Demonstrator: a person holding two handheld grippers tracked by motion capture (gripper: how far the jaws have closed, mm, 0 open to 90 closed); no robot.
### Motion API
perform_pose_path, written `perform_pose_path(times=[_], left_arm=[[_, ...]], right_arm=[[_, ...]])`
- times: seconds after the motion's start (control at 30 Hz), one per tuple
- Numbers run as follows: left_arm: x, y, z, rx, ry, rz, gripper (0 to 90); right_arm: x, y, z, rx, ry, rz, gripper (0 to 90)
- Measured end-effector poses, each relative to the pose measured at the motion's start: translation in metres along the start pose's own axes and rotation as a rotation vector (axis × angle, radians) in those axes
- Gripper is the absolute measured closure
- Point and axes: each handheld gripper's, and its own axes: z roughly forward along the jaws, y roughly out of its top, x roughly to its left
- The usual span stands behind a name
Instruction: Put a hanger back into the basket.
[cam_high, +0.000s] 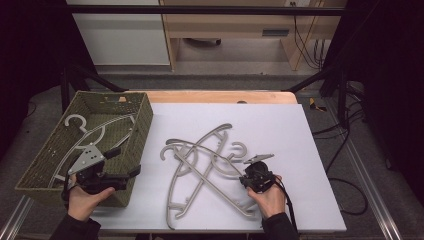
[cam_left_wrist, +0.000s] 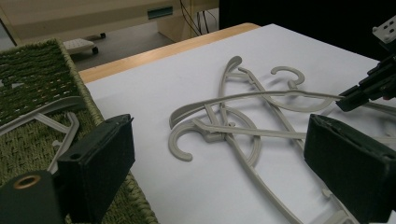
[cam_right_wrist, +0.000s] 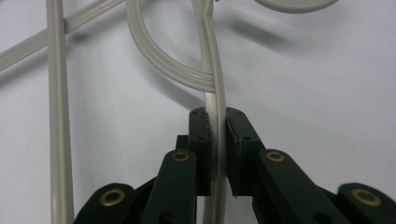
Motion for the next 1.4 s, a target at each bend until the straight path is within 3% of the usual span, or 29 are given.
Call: perform_pose_path(times=[0.2,0.23,0.4,0.57,0.67,0.77,0.93,1.03,1.4], left_arm=[[-0.001,0.001,0.000,0.001,-0.003,0.002,8.6],[-0.002,0.001,0.000,0.001,-0.004,0.003,8.6],[-0.003,0.002,0.000,0.006,-0.010,0.007,8.6],[-0.008,0.006,0.001,0.019,-0.031,0.017,8.6],[-0.013,0.009,0.002,0.042,-0.045,0.038,8.5],[-0.018,0.013,0.004,0.057,-0.062,0.059,8.6],[-0.028,0.019,0.009,0.103,-0.098,0.096,9.2],[-0.034,0.021,0.017,0.142,-0.118,0.122,9.4],[-0.050,0.027,0.044,0.228,-0.179,0.193,15.3]], right_arm=[[-0.002,0.003,-0.011,-0.024,0.034,-0.012,82.3],[-0.001,0.003,-0.013,-0.037,0.058,-0.011,82.3],[-0.002,0.006,-0.024,-0.057,0.069,-0.011,82.2],[-0.003,0.010,-0.037,-0.100,0.116,-0.122,82.2],[-0.002,0.012,-0.044,-0.101,0.147,-0.161,82.2],[-0.002,0.013,-0.049,-0.108,0.180,-0.237,82.2],[0.004,0.014,-0.054,-0.098,0.223,-0.275,82.2],[0.009,0.015,-0.057,-0.097,0.236,-0.322,82.2],[0.015,0.014,-0.063,-0.104,0.313,-0.382,82.1]])
